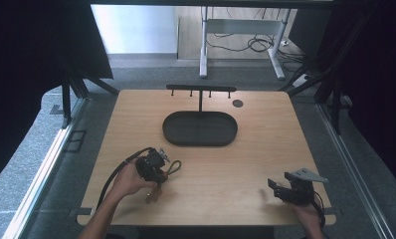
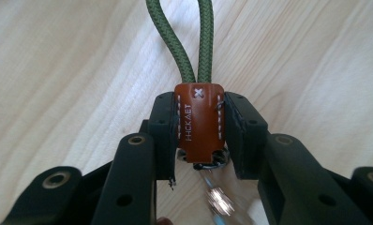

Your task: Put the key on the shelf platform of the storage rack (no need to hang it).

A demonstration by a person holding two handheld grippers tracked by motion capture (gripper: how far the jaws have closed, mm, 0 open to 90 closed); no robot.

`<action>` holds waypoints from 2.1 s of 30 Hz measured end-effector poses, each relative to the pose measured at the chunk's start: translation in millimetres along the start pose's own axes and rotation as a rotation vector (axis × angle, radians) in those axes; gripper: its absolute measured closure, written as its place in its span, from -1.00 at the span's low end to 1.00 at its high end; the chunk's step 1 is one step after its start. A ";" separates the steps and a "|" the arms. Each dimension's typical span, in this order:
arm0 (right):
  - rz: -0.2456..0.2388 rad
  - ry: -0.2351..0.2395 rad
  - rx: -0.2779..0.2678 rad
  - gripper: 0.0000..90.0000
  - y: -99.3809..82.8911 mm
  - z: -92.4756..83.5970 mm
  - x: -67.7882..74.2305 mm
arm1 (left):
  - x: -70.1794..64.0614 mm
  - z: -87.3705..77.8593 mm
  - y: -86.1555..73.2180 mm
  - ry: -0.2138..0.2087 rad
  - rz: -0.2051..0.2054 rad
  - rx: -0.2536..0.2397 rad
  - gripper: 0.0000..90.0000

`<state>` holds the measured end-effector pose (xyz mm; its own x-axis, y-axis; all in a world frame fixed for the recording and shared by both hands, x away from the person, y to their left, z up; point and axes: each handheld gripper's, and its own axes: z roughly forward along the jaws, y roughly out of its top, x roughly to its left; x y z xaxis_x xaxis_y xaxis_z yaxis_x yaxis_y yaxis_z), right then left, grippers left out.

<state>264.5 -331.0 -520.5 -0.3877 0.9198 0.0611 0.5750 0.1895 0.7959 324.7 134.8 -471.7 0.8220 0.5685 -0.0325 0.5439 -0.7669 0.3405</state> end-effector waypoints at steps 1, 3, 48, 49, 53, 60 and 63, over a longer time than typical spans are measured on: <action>-0.002 0.000 0.001 -0.43 0.0 0.2 0.2 | -0.8 -5.3 1.3 0.006 0.008 -0.011 0.49; -0.002 -0.001 0.001 -0.43 -0.1 0.3 0.2 | -1.9 -12.4 2.9 0.008 0.017 -0.029 0.49; -0.019 -0.001 0.033 -0.38 -3.4 6.4 1.1 | 0.5 -49.8 32.5 0.018 0.067 -0.079 0.48; -0.018 -0.001 0.035 -0.38 -3.4 6.6 1.4 | 1.0 -49.2 32.8 0.018 0.066 -0.078 0.48; -0.024 0.000 0.041 -0.38 -4.1 7.6 1.2 | 2.5 -48.3 34.6 0.023 0.067 -0.081 0.48; -0.027 -0.004 0.053 -0.38 -5.4 9.5 1.1 | 2.5 -52.7 41.6 0.030 0.077 -0.077 0.48; -0.034 -0.006 0.059 -0.38 -5.8 10.8 2.1 | 1.4 -53.6 44.4 0.032 0.084 -0.077 0.48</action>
<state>268.1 -326.5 -531.6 -0.4038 0.9143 0.0305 0.6027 0.2408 0.7608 340.9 117.4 -406.2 0.8576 0.5135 0.0287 0.4578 -0.7876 0.4124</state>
